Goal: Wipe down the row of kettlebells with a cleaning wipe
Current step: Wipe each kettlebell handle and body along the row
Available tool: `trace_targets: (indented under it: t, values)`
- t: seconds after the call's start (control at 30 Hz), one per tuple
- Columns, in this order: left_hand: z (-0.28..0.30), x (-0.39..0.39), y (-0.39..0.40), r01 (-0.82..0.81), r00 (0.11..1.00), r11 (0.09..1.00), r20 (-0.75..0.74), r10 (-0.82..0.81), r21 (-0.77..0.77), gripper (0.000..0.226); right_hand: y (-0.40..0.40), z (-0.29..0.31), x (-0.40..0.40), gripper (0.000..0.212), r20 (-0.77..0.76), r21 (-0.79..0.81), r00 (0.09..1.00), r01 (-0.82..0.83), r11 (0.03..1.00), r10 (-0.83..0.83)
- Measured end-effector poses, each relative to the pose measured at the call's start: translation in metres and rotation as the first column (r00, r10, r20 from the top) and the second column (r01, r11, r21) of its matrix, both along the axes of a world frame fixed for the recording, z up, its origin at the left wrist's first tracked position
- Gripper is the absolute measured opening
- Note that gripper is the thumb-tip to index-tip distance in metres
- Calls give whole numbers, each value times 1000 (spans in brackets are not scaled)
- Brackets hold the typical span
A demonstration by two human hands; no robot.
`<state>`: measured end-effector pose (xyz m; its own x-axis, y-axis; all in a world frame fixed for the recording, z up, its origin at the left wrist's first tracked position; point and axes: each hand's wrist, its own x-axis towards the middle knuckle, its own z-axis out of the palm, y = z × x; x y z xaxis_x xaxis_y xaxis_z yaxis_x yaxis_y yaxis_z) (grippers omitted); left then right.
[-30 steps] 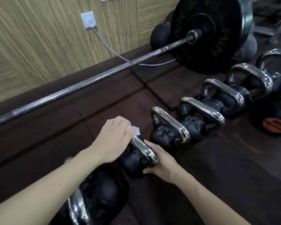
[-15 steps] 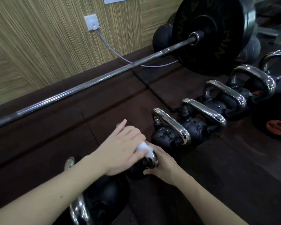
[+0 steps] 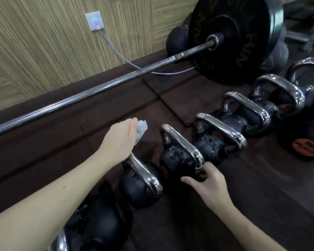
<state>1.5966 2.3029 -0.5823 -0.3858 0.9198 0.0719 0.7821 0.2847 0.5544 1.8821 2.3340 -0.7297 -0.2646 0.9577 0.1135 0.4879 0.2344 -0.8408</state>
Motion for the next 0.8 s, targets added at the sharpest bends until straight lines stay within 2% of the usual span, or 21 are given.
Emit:
trace_targets:
  t: [0.1, 0.17, 0.23, 0.27, 0.33, 0.37, 0.43, 0.47, 0.53, 0.57, 0.6, 0.67, 0.7, 0.77, 0.8]
  values:
    - [5, 21, 30, -65, 997, 993, 56, 60, 95, 44, 17, 2, 1, 66, -76, -46, 994, -77, 996, 73]
    - [5, 37, 48, -23, 991, 992, 132, 7, 124, 43, 26, -2, 0, 77, -80, -60, 986, -152, 987, 147]
    - [0, 54, 54, 202, 972, 975, 102, -211, 92, 42, 31, -7, -3, 76, -54, -65, 987, -157, 985, 154]
    - [-4, 62, 53, 366, 930, 927, 8, -368, 82, 46, 32, -10, -4, 75, -36, -57, 989, -144, 988, 142]
    - [-14, 76, 48, 609, 773, 792, -191, -605, -41, 53, 33, -13, -3, 76, 9, -41, 992, -124, 991, 125]
    - [-17, 81, 44, 659, 712, 743, -221, -666, -116, 56, 34, -12, -3, 76, 28, -48, 992, -120, 992, 121]
    - [-31, 91, 42, 728, 571, 664, -386, -725, -171, 51, 34, -9, -3, 74, 42, -59, 992, -113, 992, 115]
    - [-33, 101, 38, 746, 478, 627, -477, -738, -224, 41, 32, -8, -3, 67, 39, -59, 992, -117, 991, 119]
    - [-42, 115, 34, 782, 278, 536, -593, -756, -318, 26, 28, -7, -4, 40, 33, -25, 995, -92, 995, 93]
    - [-46, 118, 35, 805, 237, 501, -602, -763, -318, 24, 27, -8, -3, 26, 48, 10, 996, -82, 997, 82]
    - [-44, 121, 37, 817, 218, 471, -577, -787, -333, 22, 27, -8, -3, 23, 57, 40, 995, -81, 996, 79]
    - [-32, 118, 47, 823, 259, 467, -518, -815, -324, 17, 31, -12, -3, 32, 53, 42, 996, -77, 996, 75]
    - [-25, 111, 54, 797, 361, 527, -466, -807, -294, 19, 33, -12, -3, 44, 42, -6, 995, -87, 996, 87]
    - [-15, 92, 67, 673, 599, 703, -386, -701, -231, 34, 37, -14, -4, 73, 37, -61, 993, -111, 992, 114]
    - [-11, 78, 73, 609, 667, 759, -368, -647, -230, 36, 37, -14, -3, 82, 23, -75, 991, -129, 989, 131]
